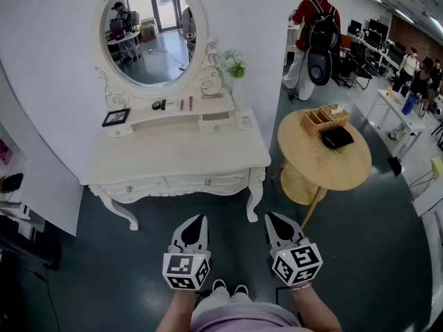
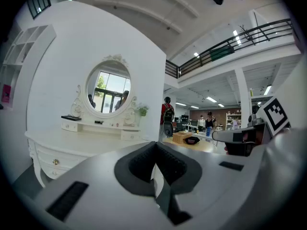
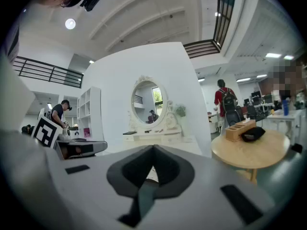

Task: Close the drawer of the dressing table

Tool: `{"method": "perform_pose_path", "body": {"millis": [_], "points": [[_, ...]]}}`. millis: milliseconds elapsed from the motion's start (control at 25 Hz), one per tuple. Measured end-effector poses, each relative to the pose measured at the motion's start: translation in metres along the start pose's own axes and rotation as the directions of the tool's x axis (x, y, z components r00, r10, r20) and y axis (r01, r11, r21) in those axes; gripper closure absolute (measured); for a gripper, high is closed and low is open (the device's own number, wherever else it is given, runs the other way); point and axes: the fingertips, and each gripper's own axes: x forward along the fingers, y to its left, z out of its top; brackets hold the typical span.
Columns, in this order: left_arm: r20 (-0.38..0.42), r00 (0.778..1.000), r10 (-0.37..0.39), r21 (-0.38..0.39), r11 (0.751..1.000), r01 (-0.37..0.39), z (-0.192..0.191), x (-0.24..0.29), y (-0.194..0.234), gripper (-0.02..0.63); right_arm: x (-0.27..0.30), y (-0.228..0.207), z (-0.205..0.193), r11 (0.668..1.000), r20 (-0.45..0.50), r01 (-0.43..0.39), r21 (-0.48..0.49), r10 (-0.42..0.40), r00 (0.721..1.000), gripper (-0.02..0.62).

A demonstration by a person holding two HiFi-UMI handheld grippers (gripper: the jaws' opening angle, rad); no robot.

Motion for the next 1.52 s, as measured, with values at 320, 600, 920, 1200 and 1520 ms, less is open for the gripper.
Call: {"method": "perform_pose_path", "body": {"millis": [320,600,920,1200,1520], "points": [[0.008,1.000,0.008,0.007,1.000,-0.008,0.000,0.006,-0.005,0.603,0.002,-0.009,-0.001,1.000,-0.012,-0.007,-0.009,0.006,1.000,0.592],[-0.011,0.999,0.032,-0.009,0.999,-0.033,-0.005,0.009,0.001,0.546,0.003,-0.019,-0.002,1.000,-0.004,-0.008,0.005,0.008,1.000,0.567],[-0.028,0.998,0.050,-0.036,0.998,-0.051,-0.012,0.019,0.010,0.449,0.016,-0.027,-0.001,1.000,-0.016,-0.012,0.004,0.012,1.000,0.457],[-0.044,0.998,0.041,-0.068,0.997,-0.044,-0.016,0.051,0.032,0.382,0.047,-0.045,-0.004,1.000,-0.037,0.006,0.029,-0.005,0.999,0.393],[-0.035,0.999,0.028,-0.070,0.997,-0.030,-0.004,0.121,0.073,0.348,0.117,-0.070,0.007,1.000,-0.039,0.025,0.017,-0.024,0.999,0.373]]}}
